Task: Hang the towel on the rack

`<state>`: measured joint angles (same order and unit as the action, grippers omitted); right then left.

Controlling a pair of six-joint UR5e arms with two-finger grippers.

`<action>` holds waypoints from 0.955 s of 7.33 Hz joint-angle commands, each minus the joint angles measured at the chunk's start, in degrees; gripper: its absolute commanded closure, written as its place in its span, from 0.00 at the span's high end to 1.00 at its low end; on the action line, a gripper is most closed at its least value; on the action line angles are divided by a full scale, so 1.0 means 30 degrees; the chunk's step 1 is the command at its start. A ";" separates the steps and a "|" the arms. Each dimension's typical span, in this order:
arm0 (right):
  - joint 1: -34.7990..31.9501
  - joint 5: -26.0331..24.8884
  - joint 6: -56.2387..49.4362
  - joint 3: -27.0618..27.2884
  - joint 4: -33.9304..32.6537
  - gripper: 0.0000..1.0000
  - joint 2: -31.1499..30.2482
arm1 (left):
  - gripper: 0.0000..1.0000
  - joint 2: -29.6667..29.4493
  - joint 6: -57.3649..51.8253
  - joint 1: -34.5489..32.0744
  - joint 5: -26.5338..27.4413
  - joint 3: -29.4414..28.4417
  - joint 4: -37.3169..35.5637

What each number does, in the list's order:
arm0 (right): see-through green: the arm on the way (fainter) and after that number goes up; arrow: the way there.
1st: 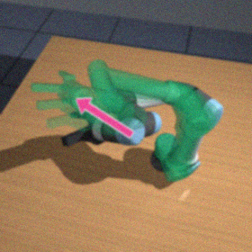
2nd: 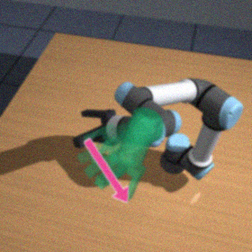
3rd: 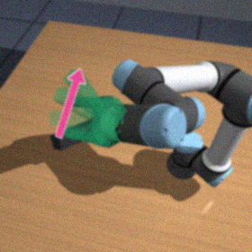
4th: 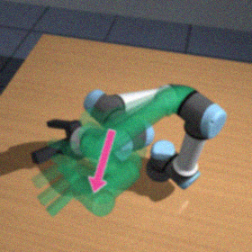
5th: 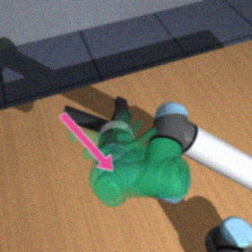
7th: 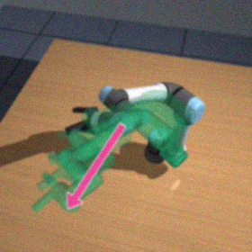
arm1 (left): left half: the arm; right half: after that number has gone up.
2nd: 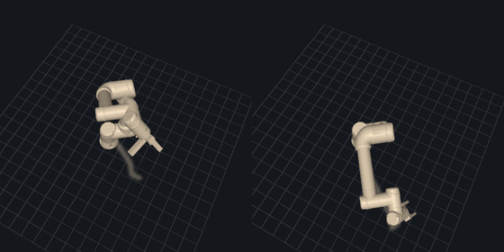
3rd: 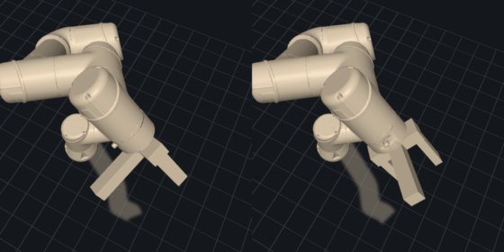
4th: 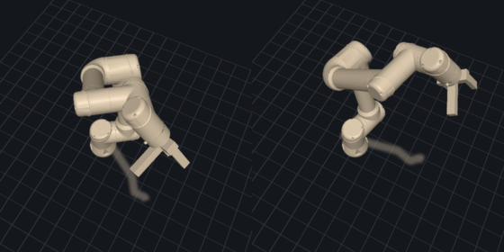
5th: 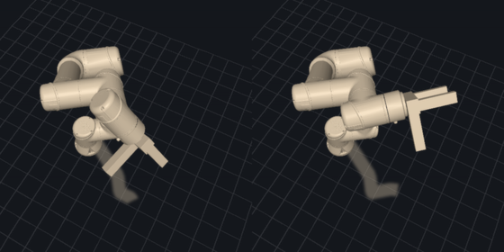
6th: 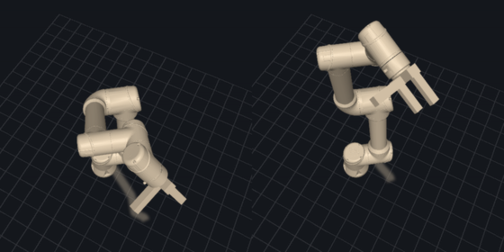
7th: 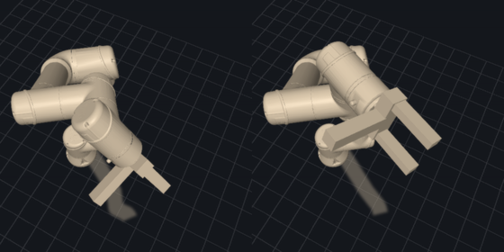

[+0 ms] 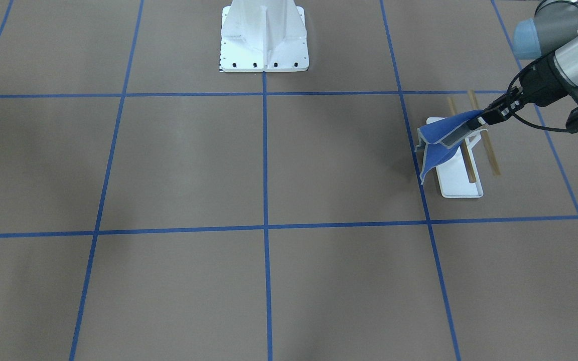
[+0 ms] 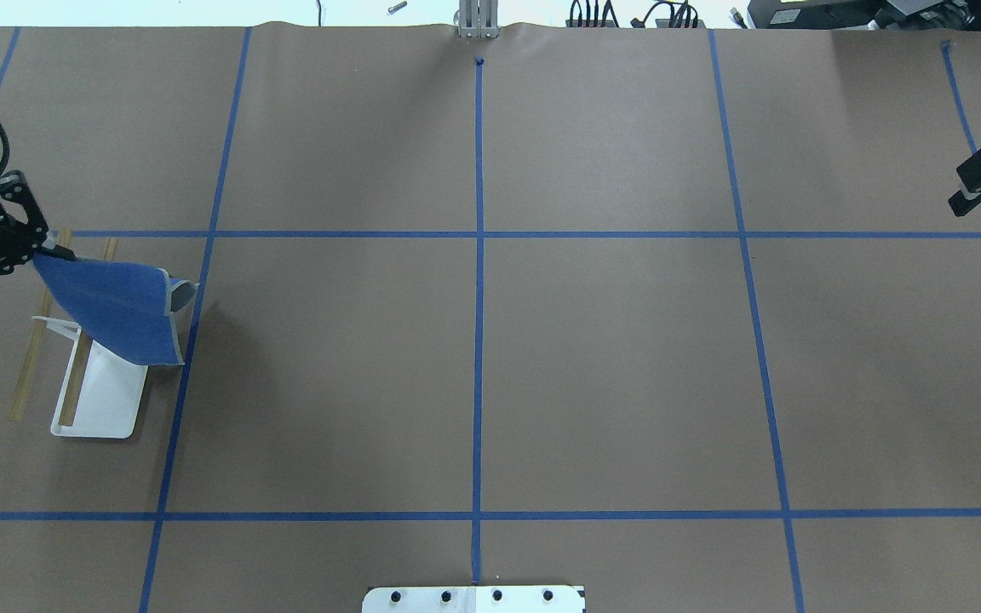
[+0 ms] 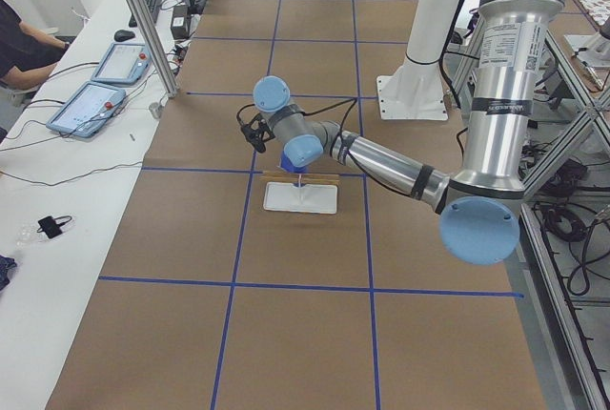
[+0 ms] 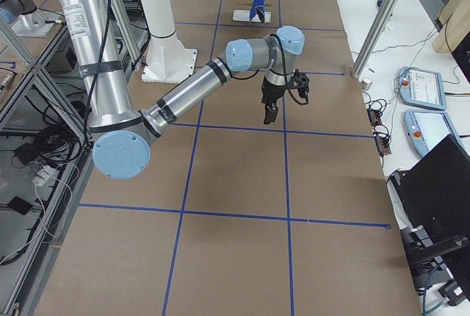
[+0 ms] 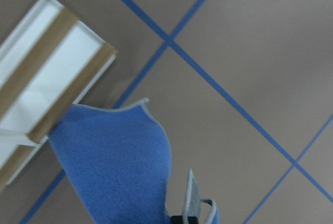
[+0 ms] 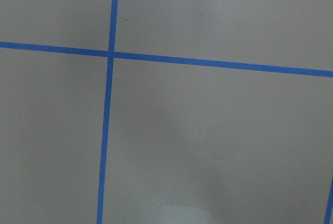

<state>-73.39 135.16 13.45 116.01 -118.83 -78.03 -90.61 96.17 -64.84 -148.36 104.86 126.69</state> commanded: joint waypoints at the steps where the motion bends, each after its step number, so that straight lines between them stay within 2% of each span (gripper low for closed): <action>1: -0.0174 -0.0025 -0.0088 0.0061 0.0031 1.00 -0.0211 | 0.00 0.1749 -0.0298 -0.0065 0.0145 -0.0790 0.2119; 3: -0.0233 -0.0141 -0.0088 0.0032 0.0031 1.00 -0.0386 | 0.00 0.3041 -0.3069 -0.0676 0.0116 -0.1609 0.2534; 5: -0.0320 -0.0113 -0.0088 0.0032 0.0031 1.00 -0.0505 | 0.00 0.3044 -0.4832 -0.1498 0.0058 -0.2663 0.2505; 7: -0.0438 -0.0054 -0.0030 -0.0085 -0.0144 1.00 -0.0504 | 0.00 0.3015 -0.5016 -0.1501 0.0087 -0.2990 0.2505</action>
<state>-74.52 134.94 13.26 115.87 -118.98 -79.48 -81.54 81.80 -69.19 -148.11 96.58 134.20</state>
